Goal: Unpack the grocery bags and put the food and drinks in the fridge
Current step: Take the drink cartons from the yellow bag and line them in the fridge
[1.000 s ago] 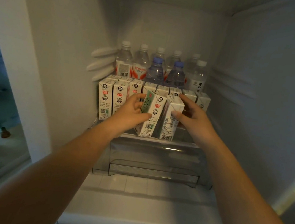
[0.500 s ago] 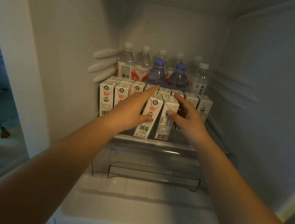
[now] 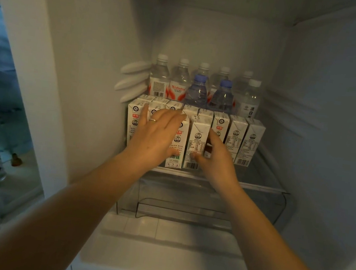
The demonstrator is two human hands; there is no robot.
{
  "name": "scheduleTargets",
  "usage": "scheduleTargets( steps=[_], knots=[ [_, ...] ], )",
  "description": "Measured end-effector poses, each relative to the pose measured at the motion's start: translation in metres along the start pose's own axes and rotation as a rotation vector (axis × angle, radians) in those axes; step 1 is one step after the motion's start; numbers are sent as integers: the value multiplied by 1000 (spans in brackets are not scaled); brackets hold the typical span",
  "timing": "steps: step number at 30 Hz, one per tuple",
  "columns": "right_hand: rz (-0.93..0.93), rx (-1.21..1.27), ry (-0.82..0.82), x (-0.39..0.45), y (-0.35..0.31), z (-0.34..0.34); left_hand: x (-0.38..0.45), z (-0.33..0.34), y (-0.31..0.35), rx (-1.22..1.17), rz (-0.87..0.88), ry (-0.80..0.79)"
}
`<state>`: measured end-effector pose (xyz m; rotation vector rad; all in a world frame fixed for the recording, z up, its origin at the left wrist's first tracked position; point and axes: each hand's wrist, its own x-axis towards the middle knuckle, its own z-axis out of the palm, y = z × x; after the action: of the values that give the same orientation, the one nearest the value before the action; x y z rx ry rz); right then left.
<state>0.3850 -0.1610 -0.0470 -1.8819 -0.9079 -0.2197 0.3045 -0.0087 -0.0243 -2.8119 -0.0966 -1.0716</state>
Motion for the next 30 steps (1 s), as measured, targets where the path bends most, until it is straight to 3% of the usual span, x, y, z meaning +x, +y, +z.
scheduleTargets(
  steps=[15, 19, 30],
  knots=[
    [25, -52, 67, 17, 15, 33, 7, 8, -15, 1, -95, -6],
    [1, -66, 77, 20, 16, 36, 11, 7, -19, -6, -153, -78],
    [26, -142, 45, 21, 12, 31, 6, 13, -21, 43, -135, 23]
  ],
)
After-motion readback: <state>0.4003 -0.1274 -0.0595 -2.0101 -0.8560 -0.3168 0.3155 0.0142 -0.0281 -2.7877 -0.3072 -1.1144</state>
